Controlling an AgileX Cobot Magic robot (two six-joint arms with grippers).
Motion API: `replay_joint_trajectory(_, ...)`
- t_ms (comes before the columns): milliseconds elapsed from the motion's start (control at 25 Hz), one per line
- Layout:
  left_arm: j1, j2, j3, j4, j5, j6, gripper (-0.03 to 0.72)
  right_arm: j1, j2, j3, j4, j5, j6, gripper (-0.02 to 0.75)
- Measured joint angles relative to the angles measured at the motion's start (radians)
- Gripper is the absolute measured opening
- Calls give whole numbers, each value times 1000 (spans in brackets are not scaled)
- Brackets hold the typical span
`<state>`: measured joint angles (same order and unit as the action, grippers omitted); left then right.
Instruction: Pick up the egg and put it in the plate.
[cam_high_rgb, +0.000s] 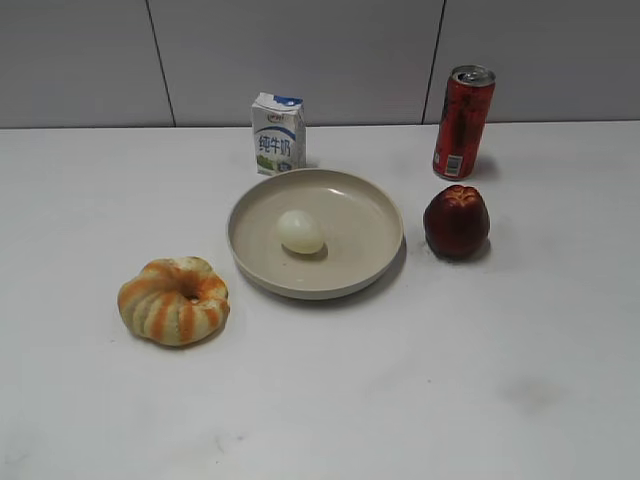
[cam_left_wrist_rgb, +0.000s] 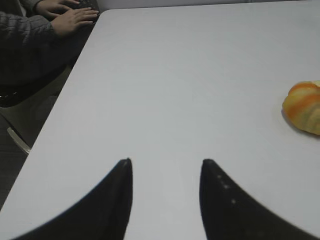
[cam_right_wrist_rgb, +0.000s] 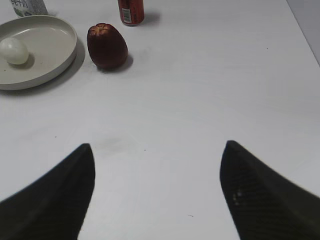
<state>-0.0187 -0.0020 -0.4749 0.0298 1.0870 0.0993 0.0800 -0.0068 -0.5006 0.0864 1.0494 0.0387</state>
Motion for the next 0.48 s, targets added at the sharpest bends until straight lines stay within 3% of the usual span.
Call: replay_joint_trajectory(480,0,0,0,-17,0,15,299,0,0,0,0,0,0,588)
